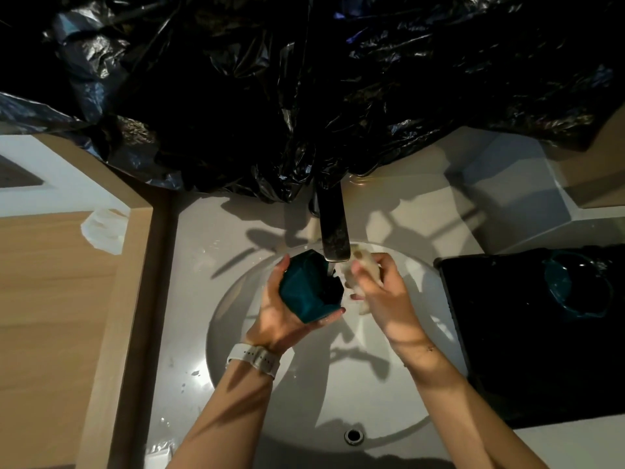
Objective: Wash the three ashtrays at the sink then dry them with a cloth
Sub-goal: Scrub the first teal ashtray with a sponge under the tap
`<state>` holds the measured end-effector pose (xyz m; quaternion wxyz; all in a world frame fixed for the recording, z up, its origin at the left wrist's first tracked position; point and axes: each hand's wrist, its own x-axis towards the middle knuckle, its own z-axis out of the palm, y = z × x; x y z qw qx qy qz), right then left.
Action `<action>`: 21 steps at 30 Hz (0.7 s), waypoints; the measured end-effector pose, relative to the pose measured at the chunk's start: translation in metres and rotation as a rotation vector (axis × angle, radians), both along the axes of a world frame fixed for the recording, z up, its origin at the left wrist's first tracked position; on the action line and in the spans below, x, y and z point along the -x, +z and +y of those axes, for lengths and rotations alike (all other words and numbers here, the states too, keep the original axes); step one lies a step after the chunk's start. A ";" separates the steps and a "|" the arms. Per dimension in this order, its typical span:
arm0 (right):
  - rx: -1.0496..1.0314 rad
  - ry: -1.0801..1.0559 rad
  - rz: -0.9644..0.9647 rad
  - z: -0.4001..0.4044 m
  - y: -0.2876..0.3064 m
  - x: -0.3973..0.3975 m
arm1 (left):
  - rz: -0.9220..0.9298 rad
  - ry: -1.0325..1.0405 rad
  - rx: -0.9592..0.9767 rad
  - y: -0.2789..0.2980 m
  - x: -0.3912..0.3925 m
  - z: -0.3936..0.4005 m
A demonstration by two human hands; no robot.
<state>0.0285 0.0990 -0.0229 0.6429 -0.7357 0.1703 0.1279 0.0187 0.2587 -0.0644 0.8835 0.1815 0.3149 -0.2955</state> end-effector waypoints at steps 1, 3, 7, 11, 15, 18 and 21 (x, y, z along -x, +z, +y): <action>0.044 0.037 -0.025 -0.002 -0.003 0.001 | 0.000 0.010 0.013 -0.002 0.000 0.002; 0.177 0.081 -0.085 0.000 -0.009 0.002 | -0.008 0.013 0.057 -0.004 0.001 0.003; 0.825 0.198 -0.427 0.009 -0.018 0.002 | -0.031 -0.030 -0.020 -0.004 0.007 0.000; 1.019 0.303 -0.512 0.029 -0.013 -0.004 | 0.002 -0.034 -0.095 0.004 0.007 -0.004; 0.558 0.331 -0.196 0.043 -0.011 -0.004 | 0.025 -0.045 -0.072 0.002 0.002 -0.005; 0.142 0.310 0.042 0.031 -0.001 -0.002 | 0.024 -0.061 -0.113 -0.004 -0.001 -0.003; 0.360 0.475 0.092 0.018 0.000 -0.005 | 0.027 -0.100 -0.144 -0.004 -0.001 -0.005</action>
